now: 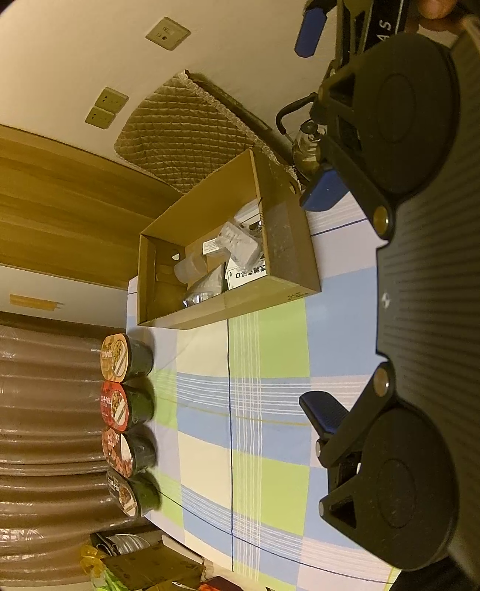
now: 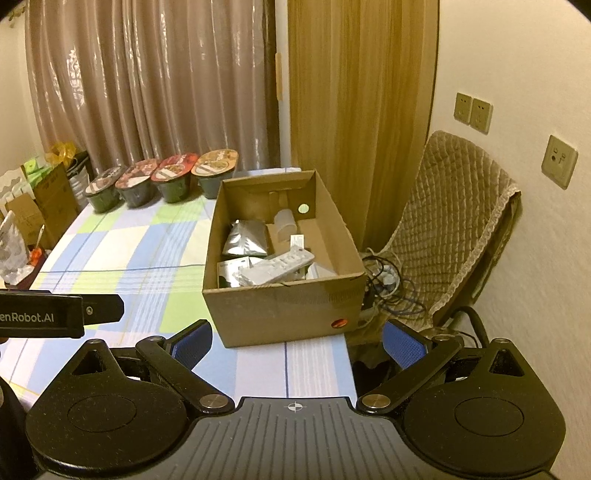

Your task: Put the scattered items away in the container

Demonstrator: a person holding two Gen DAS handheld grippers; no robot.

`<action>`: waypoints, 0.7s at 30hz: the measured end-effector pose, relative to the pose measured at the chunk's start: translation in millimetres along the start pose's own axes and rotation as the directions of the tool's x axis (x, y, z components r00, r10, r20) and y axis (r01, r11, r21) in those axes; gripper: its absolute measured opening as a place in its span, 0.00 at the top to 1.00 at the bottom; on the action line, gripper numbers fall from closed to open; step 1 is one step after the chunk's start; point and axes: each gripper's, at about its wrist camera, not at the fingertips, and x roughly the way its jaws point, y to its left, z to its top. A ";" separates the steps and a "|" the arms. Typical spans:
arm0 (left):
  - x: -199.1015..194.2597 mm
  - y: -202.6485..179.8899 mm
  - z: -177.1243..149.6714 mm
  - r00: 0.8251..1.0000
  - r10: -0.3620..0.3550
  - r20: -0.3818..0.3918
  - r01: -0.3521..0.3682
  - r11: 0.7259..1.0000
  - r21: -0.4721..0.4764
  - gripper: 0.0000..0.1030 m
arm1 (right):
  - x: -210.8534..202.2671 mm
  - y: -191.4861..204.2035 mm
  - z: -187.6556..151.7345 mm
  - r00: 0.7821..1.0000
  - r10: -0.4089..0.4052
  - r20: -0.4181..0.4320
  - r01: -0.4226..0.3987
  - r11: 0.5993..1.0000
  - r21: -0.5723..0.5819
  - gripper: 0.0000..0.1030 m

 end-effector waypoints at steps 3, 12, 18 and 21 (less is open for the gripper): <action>0.6 0.3 0.1 1.000 0.001 0.000 -0.001 1.000 0.002 0.01 | -0.1 -1.3 0.3 1.000 0.002 -0.001 -0.002 1.000 0.002 0.00; 1.9 -1.6 -0.1 1.000 0.000 -0.005 0.000 1.000 0.008 0.01 | -0.3 -1.8 0.9 1.000 0.002 0.001 -0.002 1.000 0.005 0.00; 2.4 -1.8 -0.7 1.000 -0.001 -0.007 0.001 1.000 0.007 0.01 | -0.3 -2.1 0.2 1.000 0.003 0.000 -0.003 1.000 0.008 0.00; 4.0 -1.3 -1.1 1.000 -0.002 -0.012 0.002 1.000 0.005 0.01 | -0.7 -0.8 -0.7 1.000 0.004 -0.003 -0.004 1.000 0.008 0.00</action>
